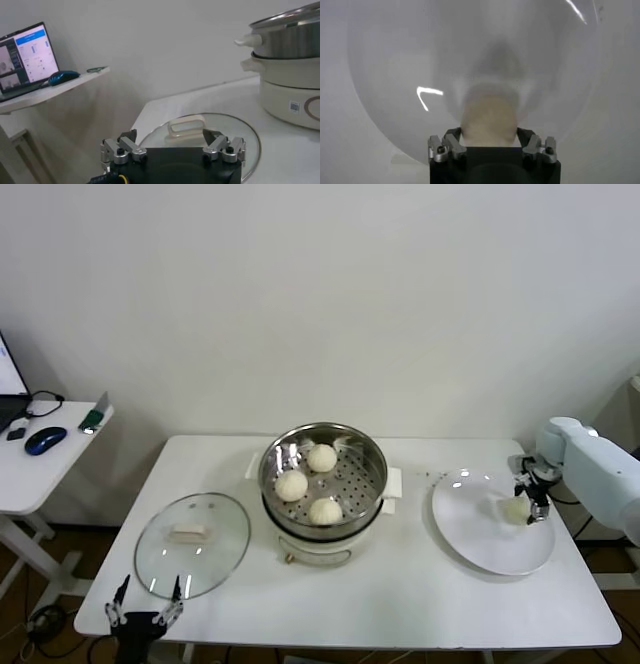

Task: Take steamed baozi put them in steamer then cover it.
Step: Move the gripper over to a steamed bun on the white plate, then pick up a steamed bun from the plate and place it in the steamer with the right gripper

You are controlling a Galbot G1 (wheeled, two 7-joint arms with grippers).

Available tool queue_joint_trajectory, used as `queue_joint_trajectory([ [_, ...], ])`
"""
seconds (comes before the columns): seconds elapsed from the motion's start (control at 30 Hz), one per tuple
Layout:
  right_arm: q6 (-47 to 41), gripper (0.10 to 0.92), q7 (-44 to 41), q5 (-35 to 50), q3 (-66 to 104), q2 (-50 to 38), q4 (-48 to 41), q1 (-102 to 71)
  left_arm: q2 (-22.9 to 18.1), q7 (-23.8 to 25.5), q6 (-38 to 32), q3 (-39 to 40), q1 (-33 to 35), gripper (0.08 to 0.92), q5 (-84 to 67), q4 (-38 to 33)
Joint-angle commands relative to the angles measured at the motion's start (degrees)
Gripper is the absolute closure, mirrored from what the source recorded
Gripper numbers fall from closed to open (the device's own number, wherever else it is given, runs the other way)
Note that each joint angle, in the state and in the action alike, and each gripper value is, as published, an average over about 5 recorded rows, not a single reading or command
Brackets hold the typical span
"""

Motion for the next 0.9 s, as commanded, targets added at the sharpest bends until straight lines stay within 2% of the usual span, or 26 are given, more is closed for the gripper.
queue_joint_trajectory([
  [0.03,-1.27,0.336,-0.26,2.07,0.17,0.15,-0.17,0.57,-0.01,-0.18,-0.31,0.13,0.56,0.177,-0.21,-0.84],
  [0.13,-3.91,0.352,-0.34,8.43,-1.96,-0.51,1.59,2.67,0.0,-0.22,-0.43,0.19,1.05,0.177,-0.27,-1.59],
  [0.47,-13.4,0.359,0.63,38.71,-23.41,2.33,8.73,22.65,-0.55,-0.12,-0.45,1.65,0.9,0.177,0.04,-2.34],
  [0.73,-18.08,0.364,2.14,61.42,-41.92,12.6,14.33,41.51,-0.19,-0.03,0.09,1.88,1.19,0.177,-1.05,-4.26],
  [0.9,-20.87,0.364,4.28,70.5,-46.44,17.8,20.34,46.31,-0.09,-0.25,-0.08,2.56,1.19,0.177,-1.01,-4.82],
])
